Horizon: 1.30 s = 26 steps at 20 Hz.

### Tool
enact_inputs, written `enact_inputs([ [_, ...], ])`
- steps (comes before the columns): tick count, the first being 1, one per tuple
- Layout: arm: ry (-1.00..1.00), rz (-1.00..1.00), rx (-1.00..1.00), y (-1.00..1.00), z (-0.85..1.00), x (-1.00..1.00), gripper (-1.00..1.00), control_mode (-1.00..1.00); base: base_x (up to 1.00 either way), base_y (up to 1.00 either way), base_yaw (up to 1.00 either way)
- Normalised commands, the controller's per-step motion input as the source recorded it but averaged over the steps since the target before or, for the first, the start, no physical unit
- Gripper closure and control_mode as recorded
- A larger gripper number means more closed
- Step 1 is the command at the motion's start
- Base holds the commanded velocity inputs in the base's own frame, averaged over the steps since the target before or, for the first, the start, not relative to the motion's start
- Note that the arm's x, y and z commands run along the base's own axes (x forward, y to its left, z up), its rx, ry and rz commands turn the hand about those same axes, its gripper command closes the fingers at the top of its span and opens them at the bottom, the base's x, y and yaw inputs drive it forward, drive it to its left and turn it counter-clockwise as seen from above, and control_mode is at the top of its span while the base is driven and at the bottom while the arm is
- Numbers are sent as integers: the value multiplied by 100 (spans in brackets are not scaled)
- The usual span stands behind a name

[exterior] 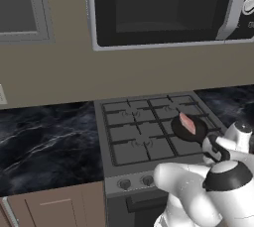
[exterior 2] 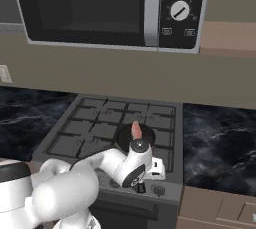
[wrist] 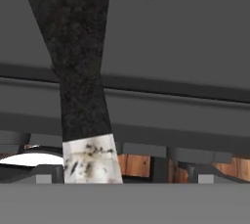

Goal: Pick up the pan with the steak in it and place it on the dining table. Then place the steak on the plate.

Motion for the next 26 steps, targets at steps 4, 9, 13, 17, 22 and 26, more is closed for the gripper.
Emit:
enact_inputs([
  [4,0,0,0,0,-22,0,-100,-100,0,0,0],
  [9,0,0,0,0,-7,0,100,-100,0,0,0],
  [13,0,0,0,0,0,0,100,-100,0,0,0],
  [17,0,0,0,0,0,0,100,-100,0,0,0],
  [22,-2,0,1,0,11,0,100,-100,0,0,0],
  [26,-4,0,7,0,53,-1,100,-100,0,0,0],
])
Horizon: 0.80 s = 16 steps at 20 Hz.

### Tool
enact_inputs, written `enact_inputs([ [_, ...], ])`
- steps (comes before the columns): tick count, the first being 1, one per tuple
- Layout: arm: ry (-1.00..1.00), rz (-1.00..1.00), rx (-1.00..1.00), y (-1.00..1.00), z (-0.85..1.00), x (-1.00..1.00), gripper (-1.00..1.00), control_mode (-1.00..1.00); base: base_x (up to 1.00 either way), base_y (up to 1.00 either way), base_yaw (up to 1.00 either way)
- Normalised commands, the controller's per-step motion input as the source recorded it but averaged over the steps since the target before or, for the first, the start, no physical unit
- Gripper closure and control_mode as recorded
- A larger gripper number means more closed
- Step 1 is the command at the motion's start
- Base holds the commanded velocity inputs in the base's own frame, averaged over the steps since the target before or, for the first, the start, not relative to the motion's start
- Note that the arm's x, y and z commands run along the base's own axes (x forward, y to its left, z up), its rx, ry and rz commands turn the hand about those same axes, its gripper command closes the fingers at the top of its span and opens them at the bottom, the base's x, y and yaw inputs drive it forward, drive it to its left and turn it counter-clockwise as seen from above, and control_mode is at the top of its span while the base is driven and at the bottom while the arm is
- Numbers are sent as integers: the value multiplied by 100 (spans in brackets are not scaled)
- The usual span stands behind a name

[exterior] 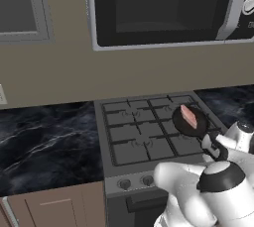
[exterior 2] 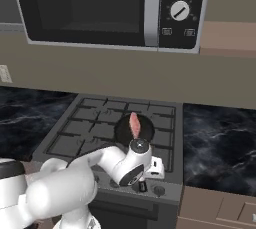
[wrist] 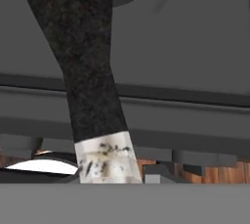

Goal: Pick up the pan with the steak in it and place it on the dining table. Then place the steak on the plate.

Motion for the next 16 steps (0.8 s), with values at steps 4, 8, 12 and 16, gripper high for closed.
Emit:
enact_inputs([
  [4,-2,0,6,0,77,-16,100,-100,0,0,0],
  [8,0,6,0,0,74,-38,100,-100,0,0,0],
  [12,0,12,-1,0,69,-56,100,-100,0,0,0],
  [16,0,17,-6,0,55,-77,100,-100,0,0,0],
])
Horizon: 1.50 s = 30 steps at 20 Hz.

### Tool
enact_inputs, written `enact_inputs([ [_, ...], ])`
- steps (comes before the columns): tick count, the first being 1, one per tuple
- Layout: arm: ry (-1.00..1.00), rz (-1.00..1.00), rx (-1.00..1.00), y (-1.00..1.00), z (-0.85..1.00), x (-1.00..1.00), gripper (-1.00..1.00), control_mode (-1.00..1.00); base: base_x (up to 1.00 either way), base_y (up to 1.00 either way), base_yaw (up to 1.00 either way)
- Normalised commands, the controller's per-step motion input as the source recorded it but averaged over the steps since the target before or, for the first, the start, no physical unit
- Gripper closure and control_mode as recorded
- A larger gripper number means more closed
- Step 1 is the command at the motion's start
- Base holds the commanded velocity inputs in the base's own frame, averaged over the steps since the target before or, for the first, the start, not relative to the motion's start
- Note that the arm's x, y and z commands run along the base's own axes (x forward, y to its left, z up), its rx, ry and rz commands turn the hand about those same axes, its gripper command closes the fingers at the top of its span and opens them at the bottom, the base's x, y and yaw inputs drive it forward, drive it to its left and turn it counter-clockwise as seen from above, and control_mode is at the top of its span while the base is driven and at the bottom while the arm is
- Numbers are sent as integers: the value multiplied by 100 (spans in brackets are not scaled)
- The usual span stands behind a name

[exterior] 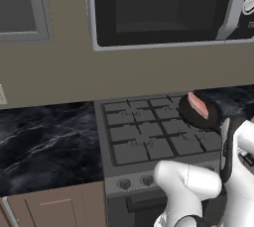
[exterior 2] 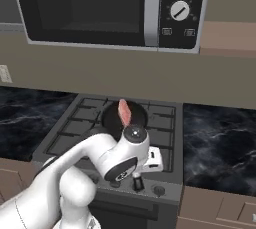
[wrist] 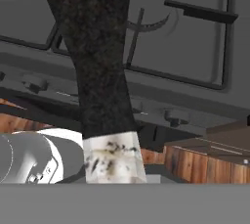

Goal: Pick up the pan with the steak in it and place it on the dining table. Then place the steak on the plate.

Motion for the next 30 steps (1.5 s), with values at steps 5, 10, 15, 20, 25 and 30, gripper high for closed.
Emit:
enact_inputs([
  [5,0,19,-7,1,39,-84,100,-100,0,0,0],
  [10,1,21,-8,10,33,-80,100,-100,0,0,0],
  [15,0,24,-6,14,20,-71,100,-100,0,0,0],
  [20,0,5,-1,4,0,-12,100,-100,0,0,0],
  [25,0,0,0,0,0,-2,100,100,-51,1,9],
  [30,0,0,0,0,0,0,100,100,-64,0,30],
])
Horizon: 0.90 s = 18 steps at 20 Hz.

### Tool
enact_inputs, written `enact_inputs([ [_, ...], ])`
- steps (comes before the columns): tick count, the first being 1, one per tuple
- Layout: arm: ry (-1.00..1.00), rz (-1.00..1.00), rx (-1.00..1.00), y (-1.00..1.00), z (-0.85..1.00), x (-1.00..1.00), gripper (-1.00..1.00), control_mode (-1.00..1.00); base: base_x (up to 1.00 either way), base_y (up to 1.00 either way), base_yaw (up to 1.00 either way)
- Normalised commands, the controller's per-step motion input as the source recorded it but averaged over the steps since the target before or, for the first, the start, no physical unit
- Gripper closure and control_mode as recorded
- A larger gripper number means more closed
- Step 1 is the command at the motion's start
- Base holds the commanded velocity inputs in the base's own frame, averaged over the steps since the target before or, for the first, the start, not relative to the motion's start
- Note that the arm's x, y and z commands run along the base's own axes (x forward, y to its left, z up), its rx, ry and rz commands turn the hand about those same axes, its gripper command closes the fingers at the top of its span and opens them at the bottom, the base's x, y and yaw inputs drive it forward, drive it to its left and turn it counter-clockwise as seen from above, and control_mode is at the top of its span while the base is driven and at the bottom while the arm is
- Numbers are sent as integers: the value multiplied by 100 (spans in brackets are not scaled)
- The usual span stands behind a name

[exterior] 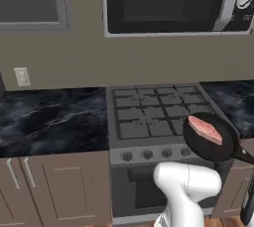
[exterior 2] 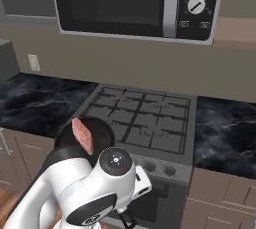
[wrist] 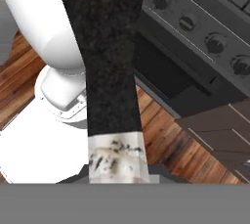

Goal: Pick up the pan with the steak in it and place it on the dining table. Then place the steak on the plate.

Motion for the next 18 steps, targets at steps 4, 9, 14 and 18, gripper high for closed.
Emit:
enact_inputs([
  [4,0,0,0,0,0,0,100,100,-34,-2,43],
  [9,0,0,0,0,0,0,100,100,-20,-1,47],
  [14,0,0,0,0,0,0,100,100,-18,0,48],
  [18,0,0,0,0,0,0,100,100,-19,0,48],
])
